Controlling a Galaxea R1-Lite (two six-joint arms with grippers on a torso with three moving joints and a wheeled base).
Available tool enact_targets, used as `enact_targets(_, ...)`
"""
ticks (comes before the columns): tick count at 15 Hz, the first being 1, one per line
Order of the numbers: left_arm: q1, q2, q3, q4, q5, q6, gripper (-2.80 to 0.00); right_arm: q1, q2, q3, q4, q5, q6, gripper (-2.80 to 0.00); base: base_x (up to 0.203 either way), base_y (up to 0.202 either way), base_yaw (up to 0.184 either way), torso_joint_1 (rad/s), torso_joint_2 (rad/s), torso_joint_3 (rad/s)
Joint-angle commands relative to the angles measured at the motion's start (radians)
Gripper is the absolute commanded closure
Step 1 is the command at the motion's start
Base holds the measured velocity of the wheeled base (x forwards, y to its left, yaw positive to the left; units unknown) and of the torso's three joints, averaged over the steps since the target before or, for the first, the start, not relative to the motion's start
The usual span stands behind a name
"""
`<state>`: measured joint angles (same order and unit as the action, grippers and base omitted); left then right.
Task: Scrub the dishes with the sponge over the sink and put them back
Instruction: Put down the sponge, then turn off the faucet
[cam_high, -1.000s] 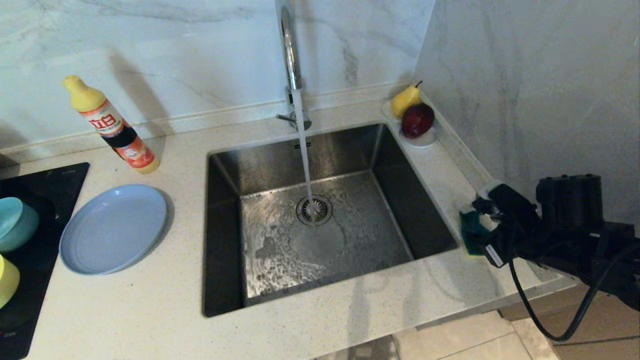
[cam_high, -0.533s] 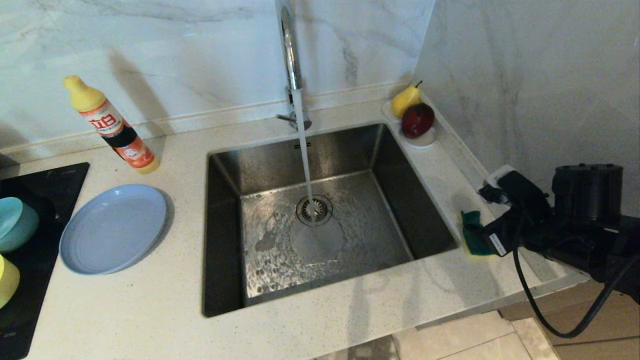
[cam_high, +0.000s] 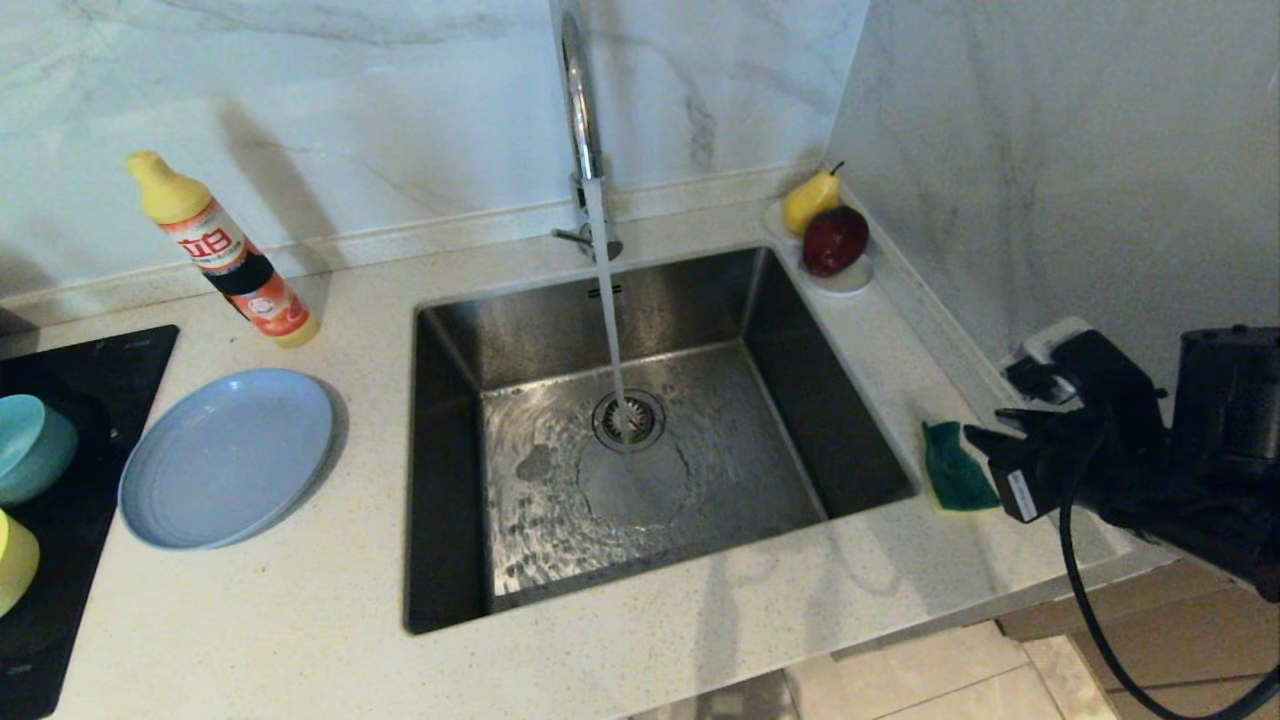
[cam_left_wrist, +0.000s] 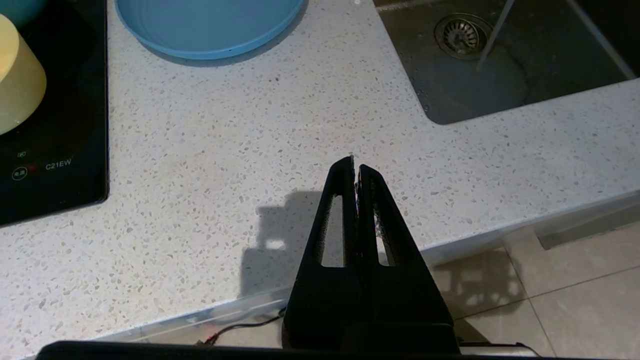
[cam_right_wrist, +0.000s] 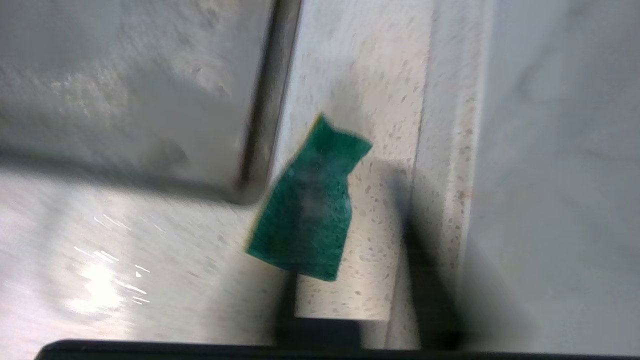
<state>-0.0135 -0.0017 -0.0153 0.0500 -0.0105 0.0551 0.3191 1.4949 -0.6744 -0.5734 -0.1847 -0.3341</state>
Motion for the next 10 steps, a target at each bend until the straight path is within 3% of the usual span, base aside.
enact_targets(1,0.0,0.002,0.0,0.001,0.0,0.0,0.0,0.029,-0.108,0.005,0.0,0.002,0.112,0.0,0.0,0.0,0.0,0.0,0.0,0.0)
enact_targets(4,0.0,0.002,0.0,0.001,0.0,0.0,0.0,0.115,-0.265,0.025,0.078,0.002,0.206,0.0,0.0,0.0,0.0,0.0,0.0,0.0)
enact_targets(7,0.0,0.002,0.0,-0.001,0.0,0.0,0.0,0.164,-0.421,0.053,0.223,-0.001,0.24,0.0,0.0,0.0,0.0,0.0,0.0,0.0)
enact_targets(10,0.0,0.002,0.0,0.001,0.0,0.0,0.0,0.184,-0.569,0.171,0.25,0.014,0.245,0.0,0.0,0.0,0.0,0.0,0.0,0.0)
